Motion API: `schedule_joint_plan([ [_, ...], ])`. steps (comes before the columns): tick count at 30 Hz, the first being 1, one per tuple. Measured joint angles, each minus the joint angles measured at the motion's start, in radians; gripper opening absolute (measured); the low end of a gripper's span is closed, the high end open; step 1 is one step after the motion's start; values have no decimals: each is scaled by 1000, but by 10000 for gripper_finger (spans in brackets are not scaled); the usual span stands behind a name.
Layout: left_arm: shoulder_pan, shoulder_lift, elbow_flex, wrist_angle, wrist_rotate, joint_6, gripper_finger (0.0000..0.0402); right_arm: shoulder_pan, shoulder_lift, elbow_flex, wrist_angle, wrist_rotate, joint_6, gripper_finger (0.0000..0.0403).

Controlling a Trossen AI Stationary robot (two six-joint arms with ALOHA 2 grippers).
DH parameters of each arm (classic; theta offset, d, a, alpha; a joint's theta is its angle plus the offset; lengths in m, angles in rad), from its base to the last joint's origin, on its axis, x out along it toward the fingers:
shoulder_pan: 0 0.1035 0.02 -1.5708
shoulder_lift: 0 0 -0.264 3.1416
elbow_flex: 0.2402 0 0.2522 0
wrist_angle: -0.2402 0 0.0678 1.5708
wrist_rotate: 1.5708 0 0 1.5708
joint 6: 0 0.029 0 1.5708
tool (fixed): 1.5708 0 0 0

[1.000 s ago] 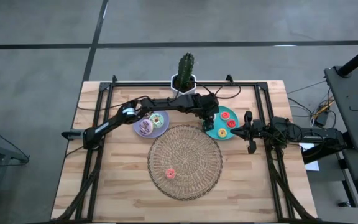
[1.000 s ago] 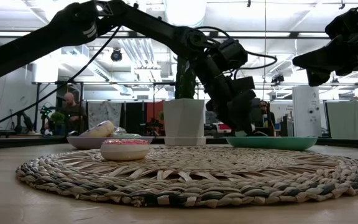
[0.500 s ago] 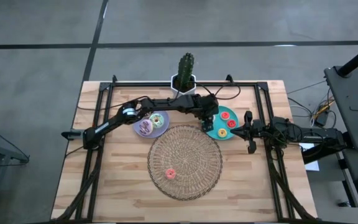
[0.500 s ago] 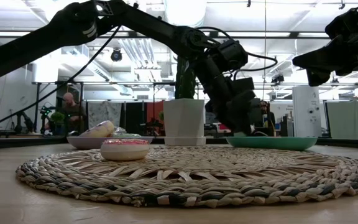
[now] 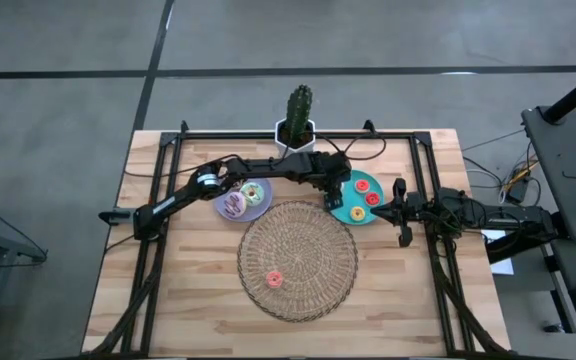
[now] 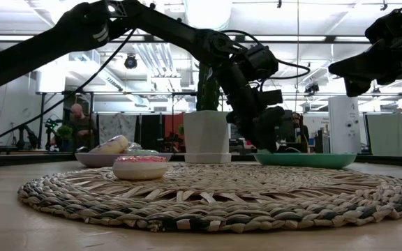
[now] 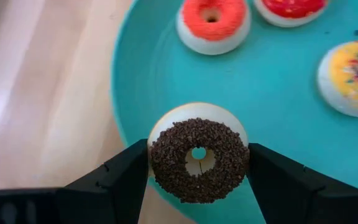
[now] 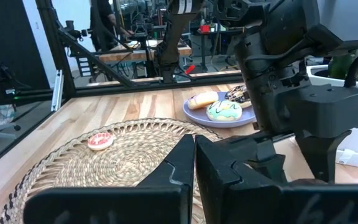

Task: Pick & Place donuts
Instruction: Put the small brown donut on the blue plate

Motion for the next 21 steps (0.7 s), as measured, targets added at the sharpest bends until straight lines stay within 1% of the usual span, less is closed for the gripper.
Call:
schedule_joint_plan([
  [7,0,0,0,-4,36,-14,232,0,0,0,0,0,0,8],
  [12,0,-1,0,-6,40,-14,232,0,0,0,0,0,0,8],
  [21,0,-2,38,-7,40,-18,232,0,0,0,0,0,0,8],
])
